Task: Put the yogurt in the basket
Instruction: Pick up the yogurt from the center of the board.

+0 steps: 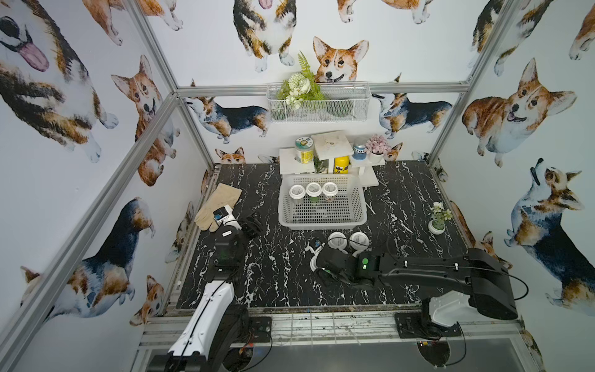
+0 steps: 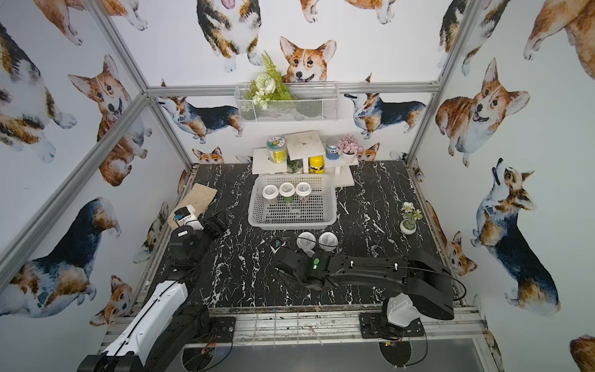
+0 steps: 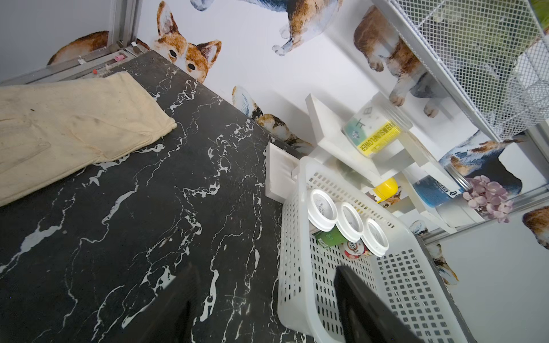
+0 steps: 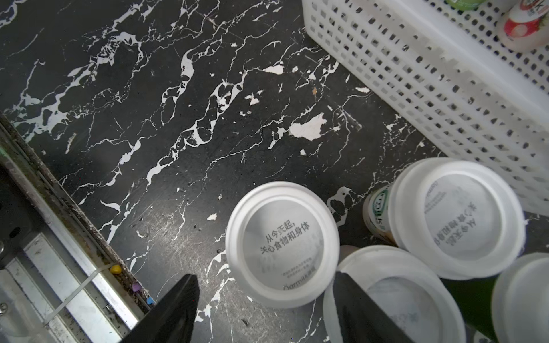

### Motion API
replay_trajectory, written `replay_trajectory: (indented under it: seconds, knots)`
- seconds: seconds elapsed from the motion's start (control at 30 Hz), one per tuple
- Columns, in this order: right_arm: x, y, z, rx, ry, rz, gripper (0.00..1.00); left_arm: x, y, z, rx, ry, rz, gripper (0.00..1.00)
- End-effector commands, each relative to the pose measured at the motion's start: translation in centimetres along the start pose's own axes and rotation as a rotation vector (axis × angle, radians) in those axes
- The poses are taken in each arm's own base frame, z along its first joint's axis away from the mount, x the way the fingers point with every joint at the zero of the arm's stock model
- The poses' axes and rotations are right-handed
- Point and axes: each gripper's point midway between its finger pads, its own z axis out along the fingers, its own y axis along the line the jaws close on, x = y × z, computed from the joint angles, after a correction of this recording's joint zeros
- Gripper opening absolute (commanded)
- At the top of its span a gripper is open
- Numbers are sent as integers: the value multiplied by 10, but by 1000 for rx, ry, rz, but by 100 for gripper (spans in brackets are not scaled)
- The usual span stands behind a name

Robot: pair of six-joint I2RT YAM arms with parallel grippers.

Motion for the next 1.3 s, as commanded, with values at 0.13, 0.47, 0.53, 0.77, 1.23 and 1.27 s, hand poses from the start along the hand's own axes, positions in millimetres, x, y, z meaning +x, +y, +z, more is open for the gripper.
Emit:
replay_trajectory:
  seconds: [0.13,0.47,0.53,0.77,1.23,1.27]
  knots:
    - [3,-6,6,-22,41,6,76,-4,-2,0,9,-16,6,77]
    - [5,-5,15,-39,76,-1,76,-3,-2,0,9,-15,6,77]
    - [5,-5,16,-40,79,-1,76,-3,-2,0,9,-15,6,77]
    - [6,-4,19,-36,96,-8,74,-3,-2,0,9,-14,5,77]
    - [-3,-8,17,-2,62,-25,79,-4,-2,0,7,-16,7,77]
    - [-1,-8,19,1,72,-26,80,-4,-3,-1,10,-17,8,77]
